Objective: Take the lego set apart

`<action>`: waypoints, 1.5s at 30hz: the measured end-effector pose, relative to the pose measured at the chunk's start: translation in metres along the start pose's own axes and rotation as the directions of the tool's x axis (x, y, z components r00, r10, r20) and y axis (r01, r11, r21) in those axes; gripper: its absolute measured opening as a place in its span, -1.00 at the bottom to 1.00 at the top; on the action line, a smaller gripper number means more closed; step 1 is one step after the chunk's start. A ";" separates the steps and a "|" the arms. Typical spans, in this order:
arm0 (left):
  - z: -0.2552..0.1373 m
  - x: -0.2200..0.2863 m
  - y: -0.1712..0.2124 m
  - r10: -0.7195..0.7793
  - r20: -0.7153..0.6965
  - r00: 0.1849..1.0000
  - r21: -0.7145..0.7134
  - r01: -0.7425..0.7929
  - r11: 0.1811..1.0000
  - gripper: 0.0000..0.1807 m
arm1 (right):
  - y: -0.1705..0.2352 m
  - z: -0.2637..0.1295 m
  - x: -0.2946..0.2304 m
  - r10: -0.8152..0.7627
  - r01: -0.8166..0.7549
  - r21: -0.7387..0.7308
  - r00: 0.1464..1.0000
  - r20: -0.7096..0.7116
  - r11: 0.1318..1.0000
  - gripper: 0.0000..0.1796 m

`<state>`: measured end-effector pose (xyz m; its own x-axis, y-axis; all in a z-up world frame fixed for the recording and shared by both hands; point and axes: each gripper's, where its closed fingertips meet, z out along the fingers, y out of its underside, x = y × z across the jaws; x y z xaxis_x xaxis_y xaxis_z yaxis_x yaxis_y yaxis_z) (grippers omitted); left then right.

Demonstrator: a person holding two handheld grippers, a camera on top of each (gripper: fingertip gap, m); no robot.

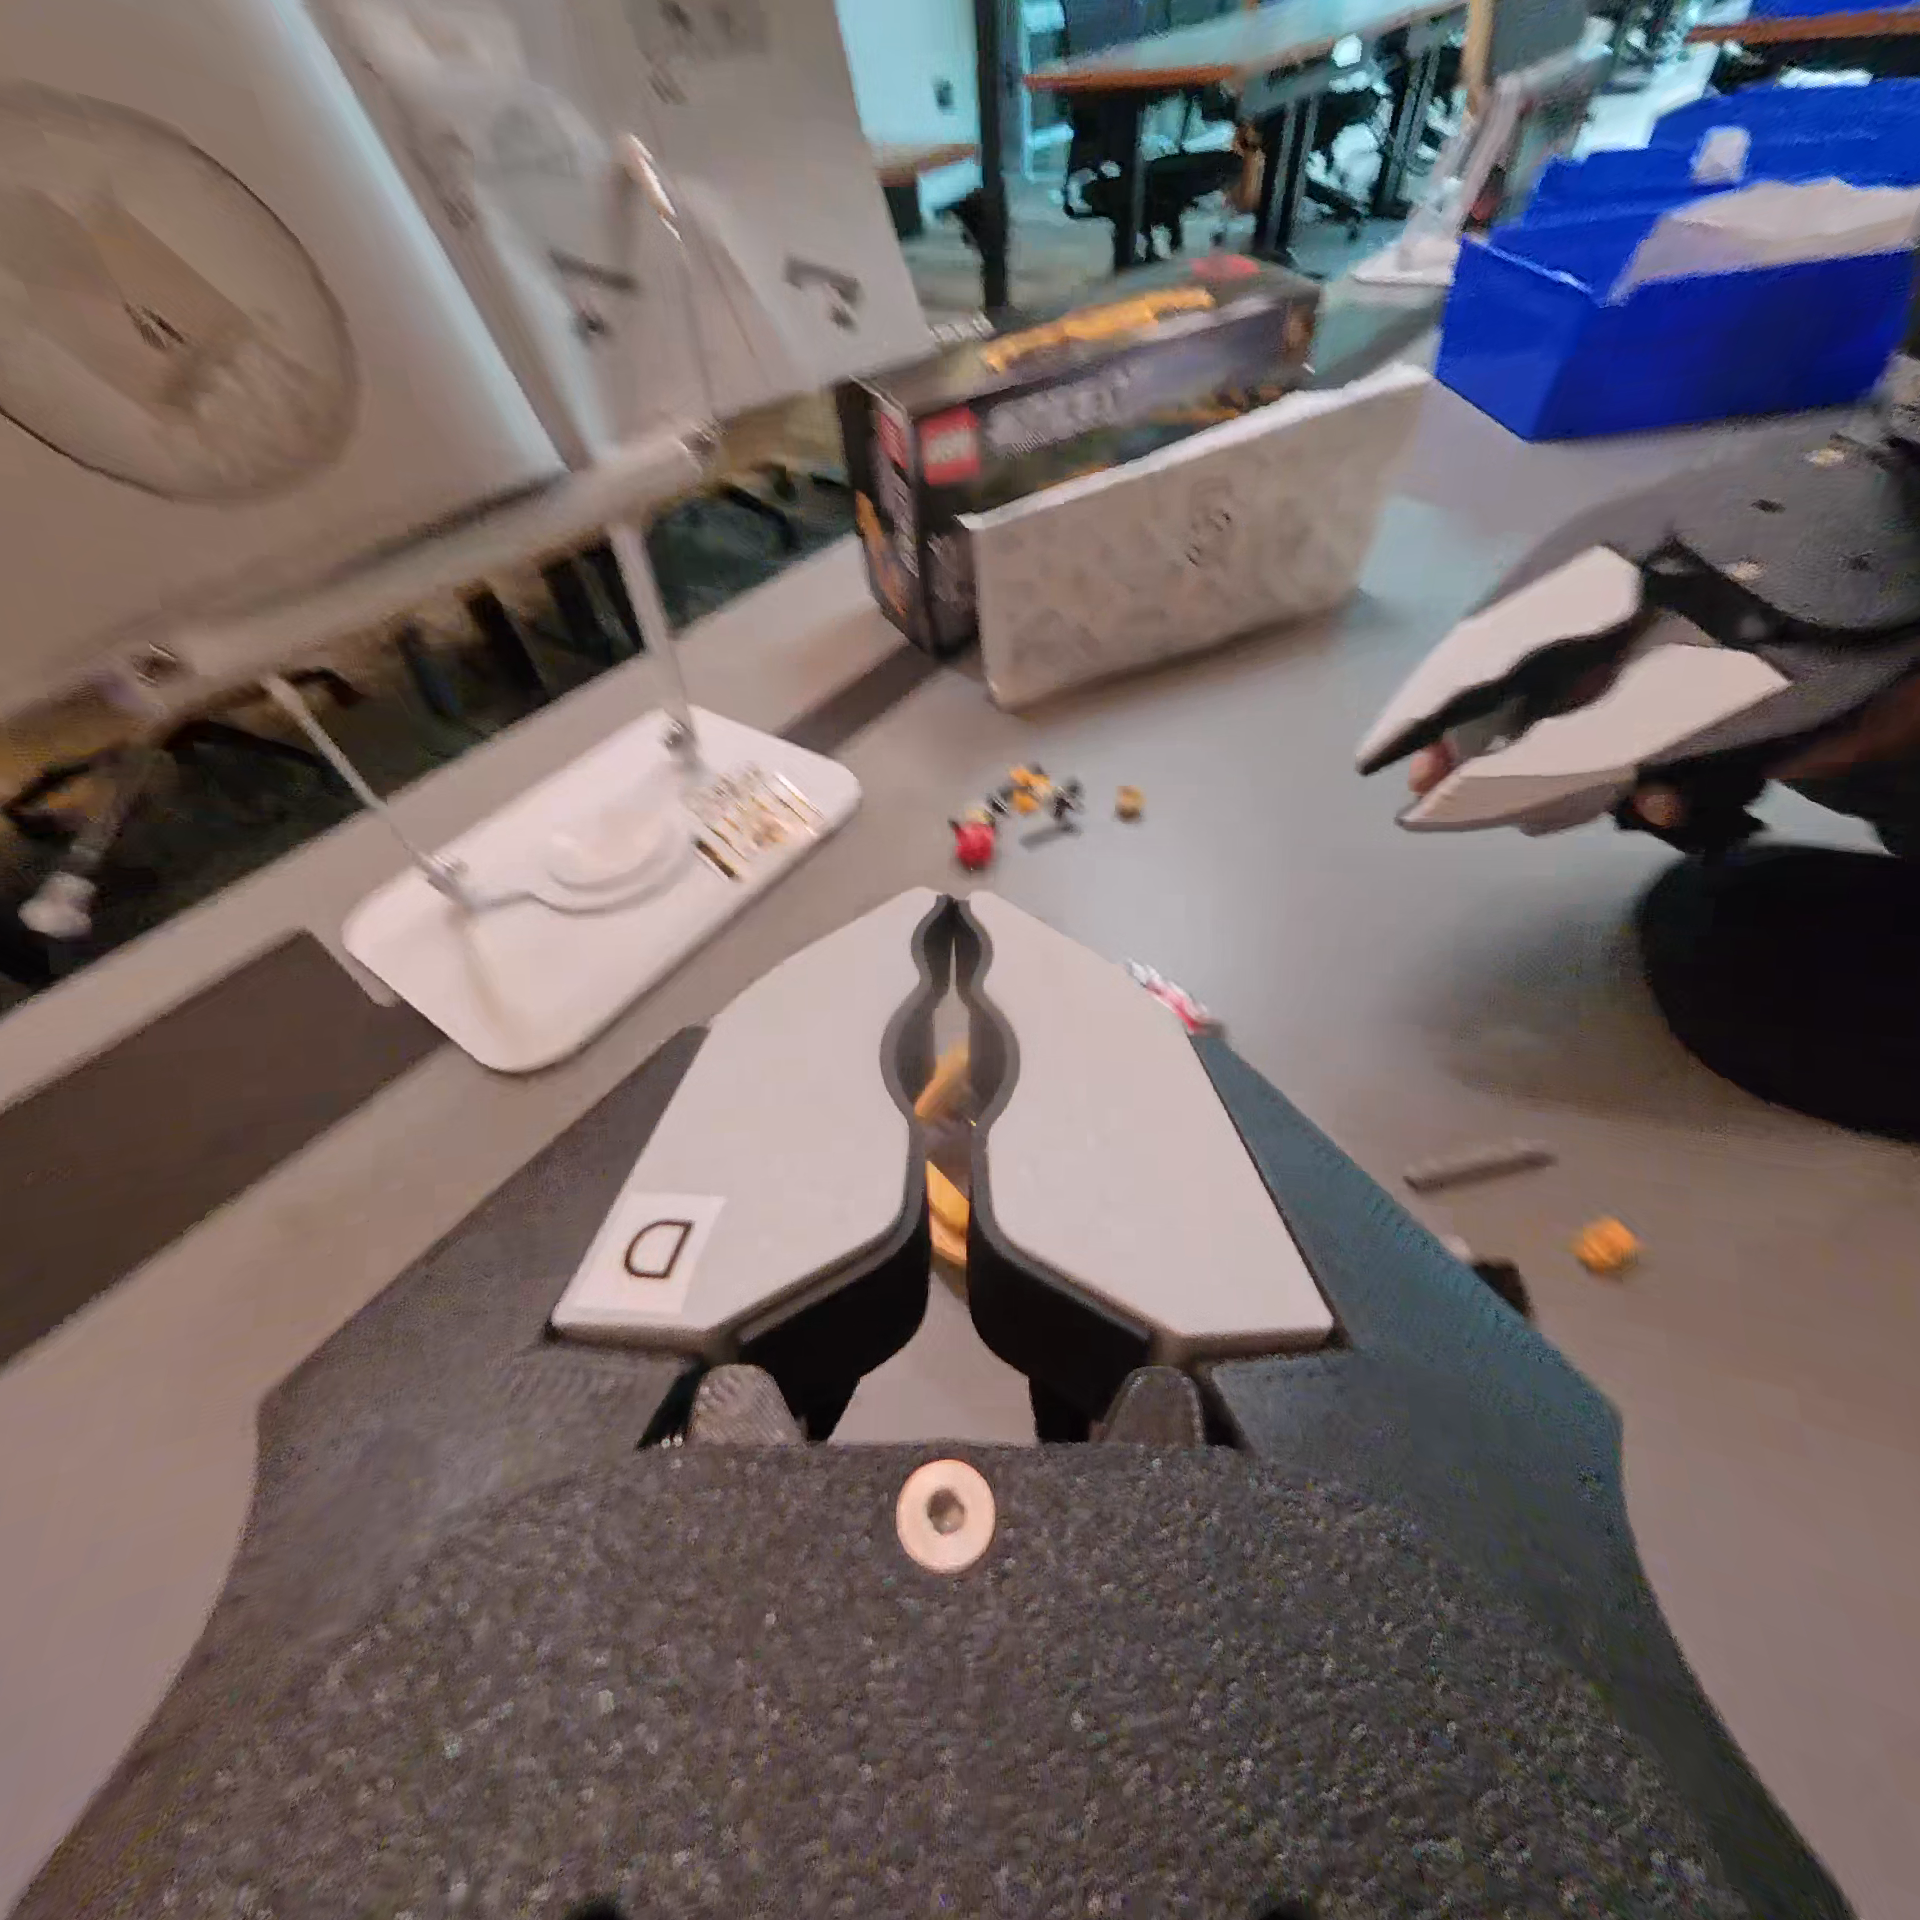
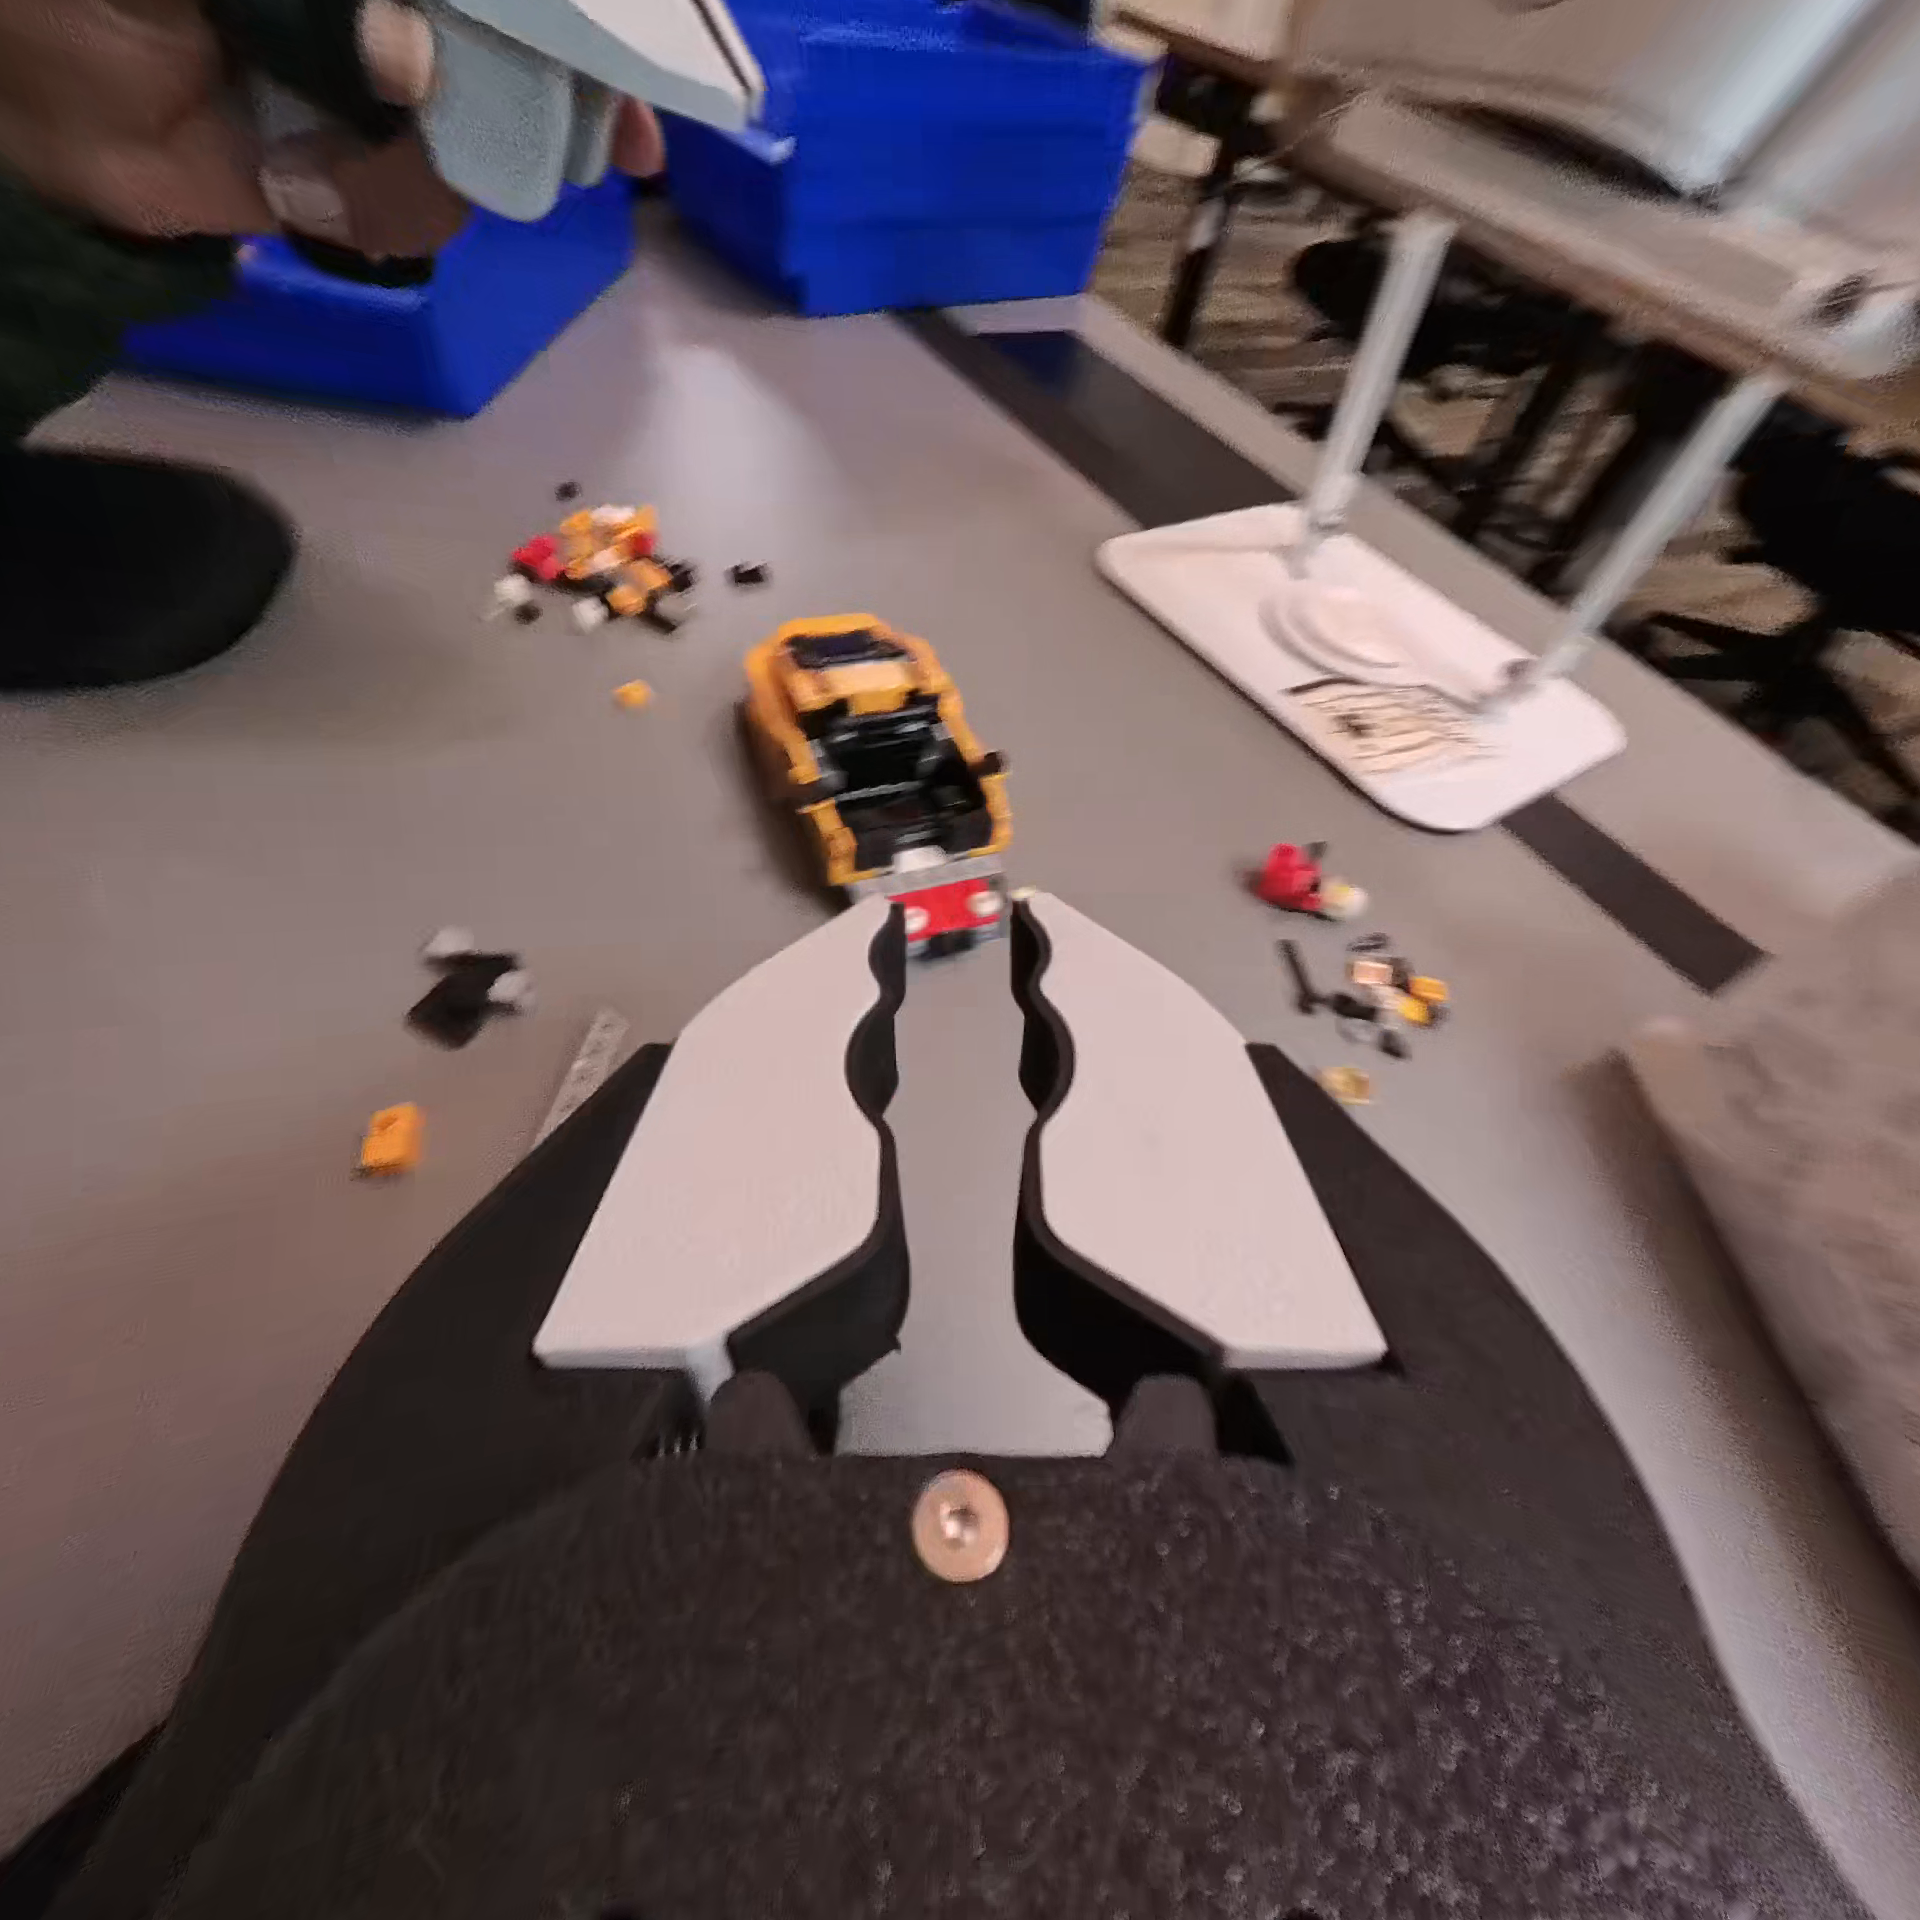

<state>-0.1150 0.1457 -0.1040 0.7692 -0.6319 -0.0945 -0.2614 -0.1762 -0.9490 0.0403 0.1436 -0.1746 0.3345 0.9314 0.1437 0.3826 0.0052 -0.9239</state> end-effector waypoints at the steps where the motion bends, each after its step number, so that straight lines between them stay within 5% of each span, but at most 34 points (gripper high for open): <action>1: -0.002 0.013 0.011 -0.001 -0.032 0.999 -0.019 0.001 1.000 -1.00 | 0.006 0.004 -0.013 -0.013 0.014 -0.017 0.998 0.054 1.000 -0.79; 7: 0.000 0.060 0.062 0.025 -0.132 0.991 -0.062 -0.033 0.998 -0.93 | 0.055 0.014 -0.083 -0.061 0.174 -0.298 0.934 0.352 0.938 -0.77; 14: 0.008 0.106 0.104 0.041 -0.396 0.917 -0.165 -0.115 0.980 -0.81 | 0.075 0.017 -0.104 -0.125 0.284 -0.400 0.917 0.377 0.871 -0.82; 20: 0.015 0.150 0.151 0.087 -0.544 0.834 -0.311 -0.297 0.903 -0.63 | 0.073 0.017 -0.101 -0.135 0.279 -0.370 0.919 0.370 0.886 -0.96; 24: 0.018 0.149 0.151 0.114 -0.532 0.839 -0.311 -0.319 0.895 -0.89 | 0.069 0.018 -0.097 -0.138 0.263 -0.337 0.926 0.353 0.904 -0.96; 37: 0.017 0.137 0.141 0.087 -0.511 0.855 -0.268 -0.255 0.929 -0.73 | 0.062 0.022 -0.084 -0.133 0.219 -0.282 0.947 0.294 0.934 -0.86; 45: 0.014 0.146 0.137 0.073 -0.548 0.834 -0.242 -0.241 0.940 -0.59 | 0.019 0.019 -0.034 0.019 -0.017 -0.029 0.997 0.077 0.999 -0.68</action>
<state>-0.0300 0.0400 -0.2523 0.3028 -0.9529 0.0165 -0.5724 -0.1957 -0.7963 0.0200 0.1188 -0.2039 0.2747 0.9565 0.0986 0.4019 -0.0211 -0.9155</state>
